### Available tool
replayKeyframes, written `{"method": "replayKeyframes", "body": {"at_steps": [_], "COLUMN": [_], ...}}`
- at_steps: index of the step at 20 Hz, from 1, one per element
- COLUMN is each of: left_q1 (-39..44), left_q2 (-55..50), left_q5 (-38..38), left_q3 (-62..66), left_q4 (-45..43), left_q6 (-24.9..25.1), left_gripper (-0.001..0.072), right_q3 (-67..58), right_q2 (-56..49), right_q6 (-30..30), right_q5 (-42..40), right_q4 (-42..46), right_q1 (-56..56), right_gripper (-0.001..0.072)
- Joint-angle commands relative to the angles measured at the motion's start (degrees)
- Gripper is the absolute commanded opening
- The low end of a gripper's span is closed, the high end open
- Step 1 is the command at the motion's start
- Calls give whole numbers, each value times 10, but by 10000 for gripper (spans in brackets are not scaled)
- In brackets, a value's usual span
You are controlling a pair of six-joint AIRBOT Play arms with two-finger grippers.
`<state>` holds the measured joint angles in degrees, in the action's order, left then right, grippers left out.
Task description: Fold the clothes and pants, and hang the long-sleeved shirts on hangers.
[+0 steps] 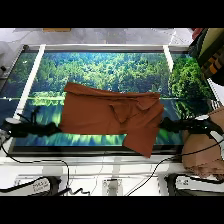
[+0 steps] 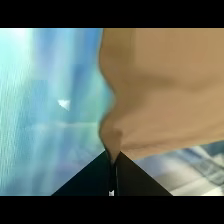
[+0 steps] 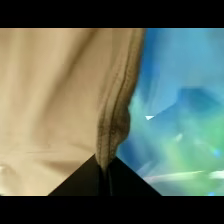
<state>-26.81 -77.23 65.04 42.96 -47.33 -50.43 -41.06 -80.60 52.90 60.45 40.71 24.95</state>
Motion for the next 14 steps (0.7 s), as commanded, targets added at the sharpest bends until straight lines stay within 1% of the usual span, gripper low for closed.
{"method": "replayKeyframes", "body": {"at_steps": [1, 3, 6, 8, 10, 14], "left_q1": [0, -1, -1, -1, -1, -1], "left_q2": [53, 101, 169, 220, 283, 411], "left_q5": [39, 37, 26, -3, -58, -185], "left_q3": [110, 183, 271, 306, 318, 318], "left_q4": [17, 52, 133, 173, 187, 187], "left_q6": [3, 3, 3, 3, 3, 3], "left_gripper": [10, 10, 10, 10, 10, 10], "right_q3": [-45, -83, -157, -222, -294, -427], "right_q2": [80, 151, 260, 330, 393, 486], "right_q6": [0, 1, 2, 7, 20, 21], "right_q5": [68, 88, 105, 101, 78, -3], "right_q4": [-18, -28, -76, -96, -93, -65], "right_q1": [0, 0, 0, 0, 0, 1], "right_gripper": [15, 16, 16, 16, 16, 16]}}
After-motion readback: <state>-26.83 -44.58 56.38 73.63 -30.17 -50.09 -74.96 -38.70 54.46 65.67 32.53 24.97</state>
